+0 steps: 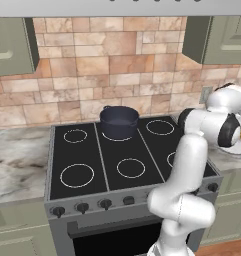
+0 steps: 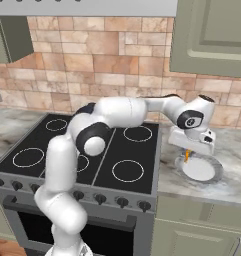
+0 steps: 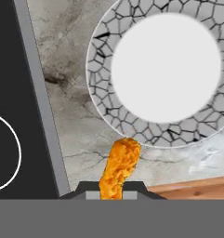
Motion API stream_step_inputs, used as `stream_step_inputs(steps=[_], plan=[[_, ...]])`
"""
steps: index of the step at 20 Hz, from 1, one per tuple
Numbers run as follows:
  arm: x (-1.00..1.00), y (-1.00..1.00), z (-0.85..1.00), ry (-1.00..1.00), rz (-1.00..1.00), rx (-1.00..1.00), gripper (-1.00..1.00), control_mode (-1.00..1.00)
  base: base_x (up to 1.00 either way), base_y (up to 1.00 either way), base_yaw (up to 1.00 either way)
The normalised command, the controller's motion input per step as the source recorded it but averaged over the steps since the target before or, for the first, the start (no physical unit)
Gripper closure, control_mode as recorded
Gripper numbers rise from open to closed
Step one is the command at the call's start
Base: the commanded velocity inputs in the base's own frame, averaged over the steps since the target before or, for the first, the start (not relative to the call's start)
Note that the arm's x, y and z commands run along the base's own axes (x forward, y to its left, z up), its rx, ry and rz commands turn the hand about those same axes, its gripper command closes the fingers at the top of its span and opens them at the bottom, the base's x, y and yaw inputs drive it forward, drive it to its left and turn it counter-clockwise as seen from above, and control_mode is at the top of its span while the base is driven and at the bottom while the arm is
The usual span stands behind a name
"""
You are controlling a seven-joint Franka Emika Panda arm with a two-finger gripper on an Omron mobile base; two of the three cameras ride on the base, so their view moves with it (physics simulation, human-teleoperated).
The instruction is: Retrieve the frozen meat and place it in the pot on a burner. Then turn the burner on.
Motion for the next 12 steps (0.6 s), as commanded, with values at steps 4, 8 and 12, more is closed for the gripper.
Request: stream_step_inputs(steps=[4,8,12], plan=[[-0.44,1.00,0.38,-0.06,0.00,-0.07,1.00,-1.00,0.00,0.00,0.00],[-0.31,0.96,0.40,-0.02,0.00,-0.06,1.00,-1.00,0.00,0.00,0.00],[-0.23,0.93,0.32,-0.01,0.00,-0.02,1.00,-1.00,0.00,0.00,0.00]])
